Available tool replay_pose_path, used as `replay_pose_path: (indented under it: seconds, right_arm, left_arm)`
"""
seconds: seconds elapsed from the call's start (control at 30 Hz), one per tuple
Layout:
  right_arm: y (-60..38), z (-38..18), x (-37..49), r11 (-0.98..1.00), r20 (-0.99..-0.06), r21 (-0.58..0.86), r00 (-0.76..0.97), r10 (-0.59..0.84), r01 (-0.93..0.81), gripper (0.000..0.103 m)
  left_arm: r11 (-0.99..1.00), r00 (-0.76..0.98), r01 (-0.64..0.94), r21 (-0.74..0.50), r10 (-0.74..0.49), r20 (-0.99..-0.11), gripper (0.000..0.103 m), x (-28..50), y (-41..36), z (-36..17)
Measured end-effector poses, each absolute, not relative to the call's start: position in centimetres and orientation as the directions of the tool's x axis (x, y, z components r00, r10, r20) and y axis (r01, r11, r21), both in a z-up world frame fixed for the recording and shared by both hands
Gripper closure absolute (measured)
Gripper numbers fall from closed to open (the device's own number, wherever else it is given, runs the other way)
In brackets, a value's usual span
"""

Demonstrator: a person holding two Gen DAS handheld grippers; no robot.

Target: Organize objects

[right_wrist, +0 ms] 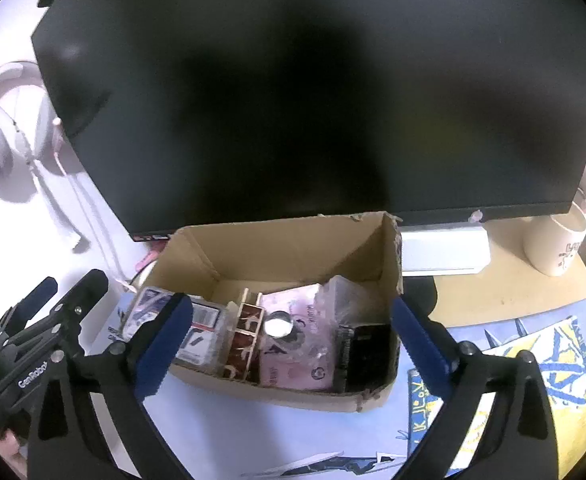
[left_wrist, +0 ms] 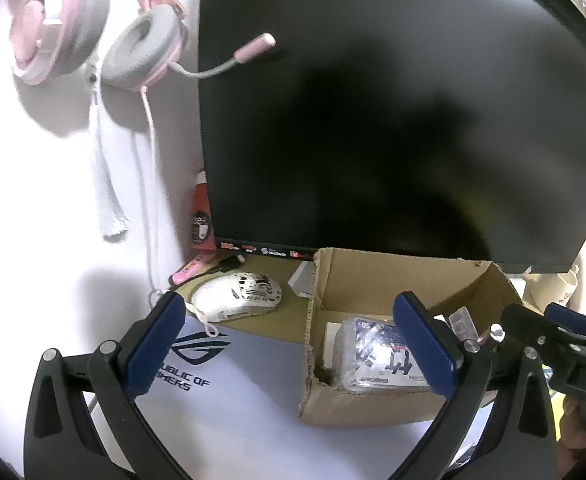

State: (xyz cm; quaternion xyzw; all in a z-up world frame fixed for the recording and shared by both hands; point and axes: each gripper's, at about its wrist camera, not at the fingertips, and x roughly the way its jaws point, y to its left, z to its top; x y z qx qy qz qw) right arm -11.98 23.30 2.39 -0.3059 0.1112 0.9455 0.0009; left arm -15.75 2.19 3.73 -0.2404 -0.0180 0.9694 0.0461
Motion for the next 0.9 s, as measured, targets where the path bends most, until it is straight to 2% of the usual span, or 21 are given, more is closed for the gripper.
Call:
replay_pose_path:
  seconds: [0.5, 0.9]
  right_arm:
    - [23.6, 3.5, -9.8, -0.967, -0.589, 0.235, -0.806, -0.063, -0.096, 0.000]
    - [23.0, 2.8, -6.2, -0.980, -0.556, 0.158, -0.831, 0.016, -0.124, 0.000]
  left_arm:
    - [-0.997, -0.889, -0.073, -0.039, 0.082, -0.450, 0.000, -13.1, 1.4, 4.9]
    - [-0.996, -0.896, -0.076, -0.044, 0.087, -0.436, 0.000, -10.4, 1.4, 5.6]
